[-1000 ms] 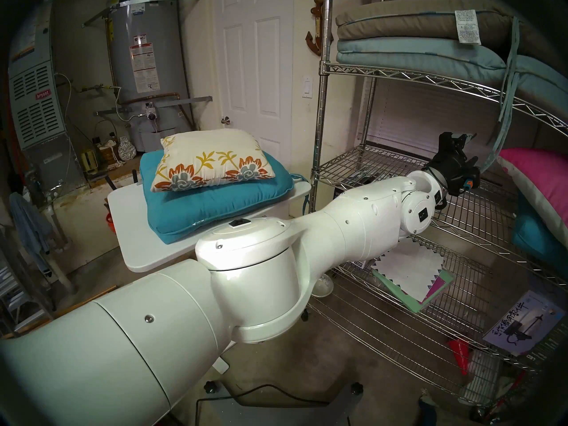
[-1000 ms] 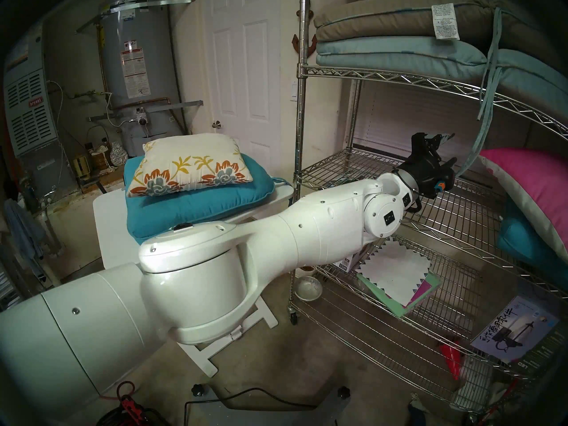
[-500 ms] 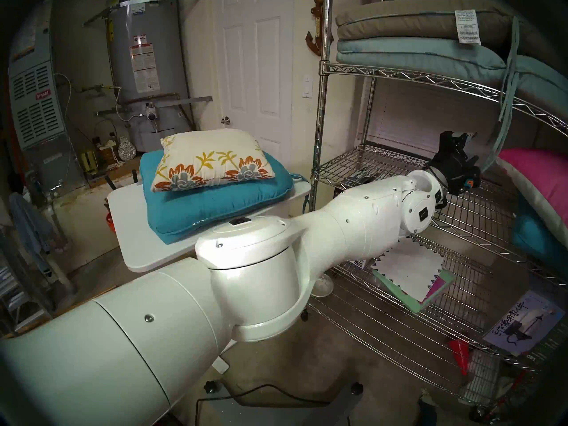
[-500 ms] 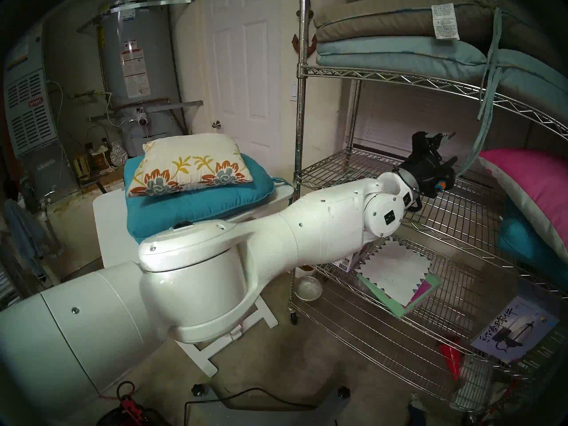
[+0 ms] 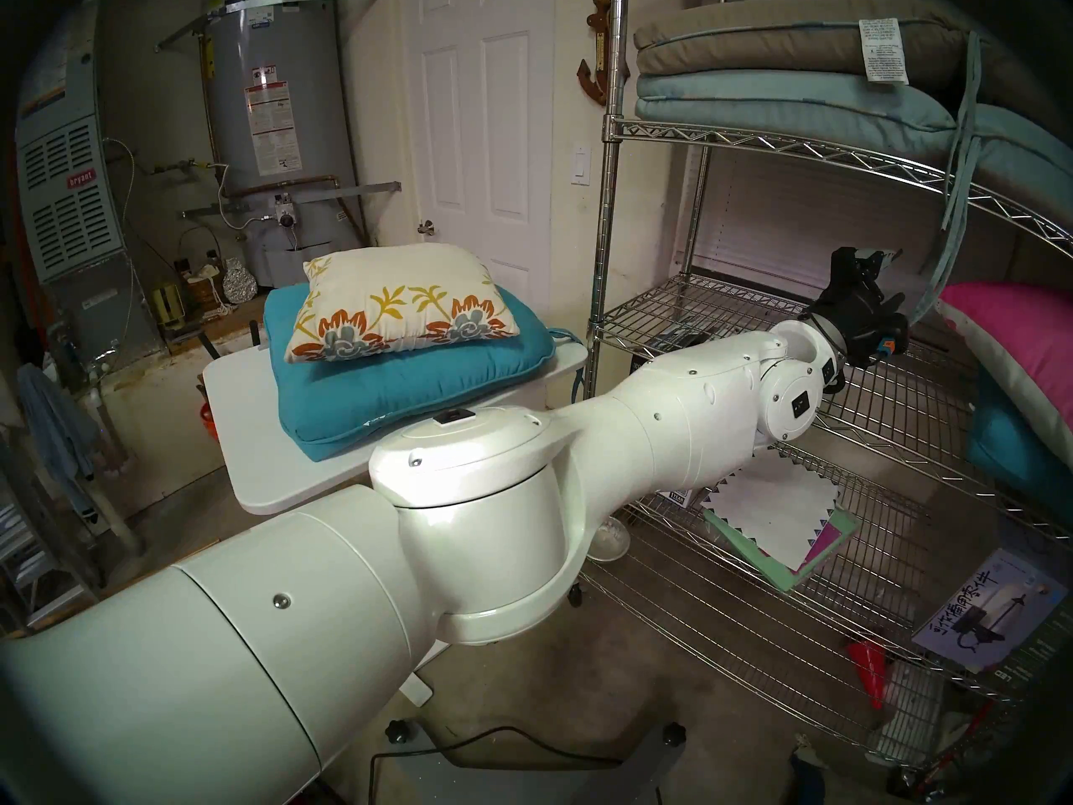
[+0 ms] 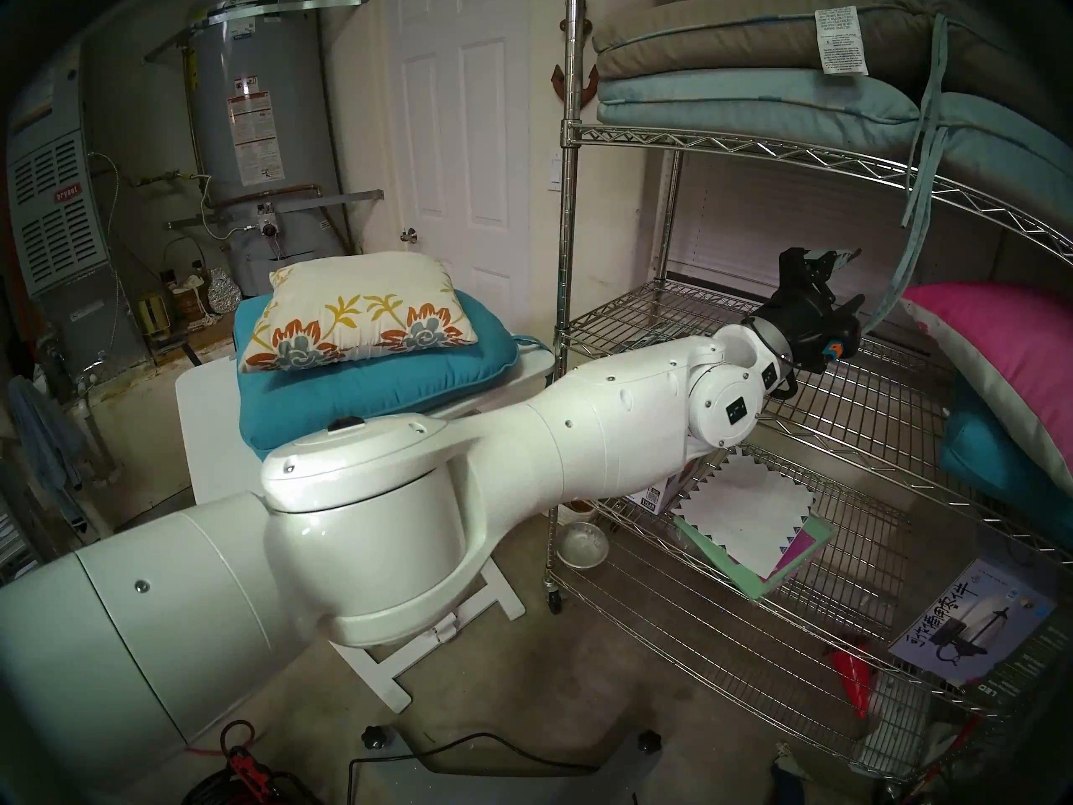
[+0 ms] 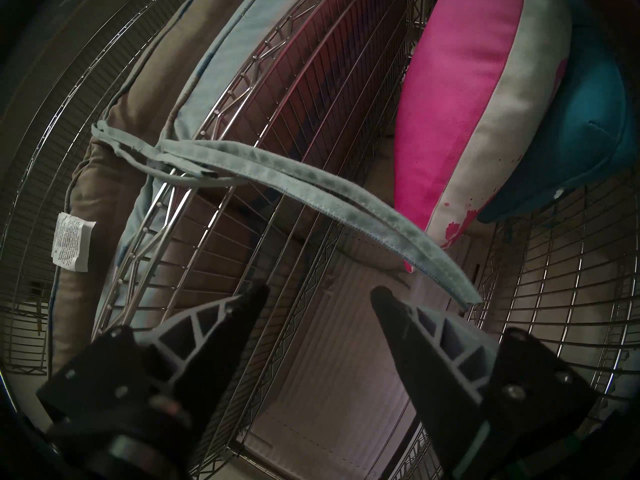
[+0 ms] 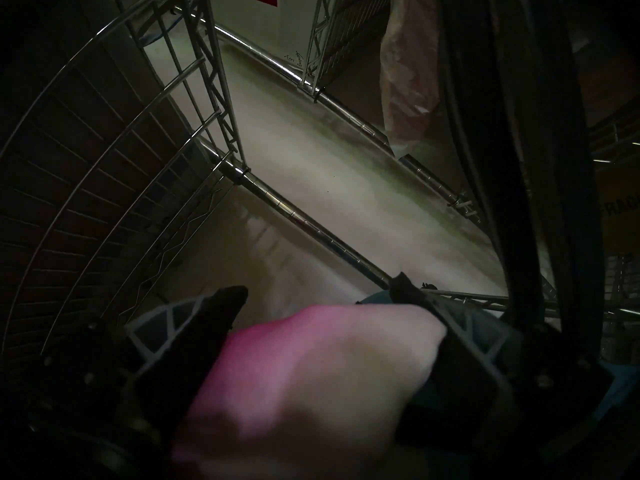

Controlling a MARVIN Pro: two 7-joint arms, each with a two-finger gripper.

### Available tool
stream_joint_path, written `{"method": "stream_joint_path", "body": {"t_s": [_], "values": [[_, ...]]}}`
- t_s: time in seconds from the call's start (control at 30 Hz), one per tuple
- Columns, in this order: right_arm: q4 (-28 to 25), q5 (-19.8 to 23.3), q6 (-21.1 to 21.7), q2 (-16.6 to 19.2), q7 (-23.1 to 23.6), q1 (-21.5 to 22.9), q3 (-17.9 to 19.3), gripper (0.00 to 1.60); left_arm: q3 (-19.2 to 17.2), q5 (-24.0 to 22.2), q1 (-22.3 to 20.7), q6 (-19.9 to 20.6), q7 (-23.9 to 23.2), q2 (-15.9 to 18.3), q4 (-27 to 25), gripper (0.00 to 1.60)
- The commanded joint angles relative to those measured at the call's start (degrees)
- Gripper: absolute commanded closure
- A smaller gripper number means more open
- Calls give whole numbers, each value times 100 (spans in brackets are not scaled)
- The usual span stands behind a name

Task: Put cushion on the shelf

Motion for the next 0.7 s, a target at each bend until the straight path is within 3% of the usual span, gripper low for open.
{"method": "stream_joint_path", "body": {"t_s": [0.0, 0.67], "values": [[129, 125, 60, -25, 86, -145, -9, 0, 0, -2, -105, 10, 57, -7, -9, 39], [323, 428, 118, -79, 484, -493, -9, 0, 26, -43, -105, 8, 63, -7, -6, 39]]}}
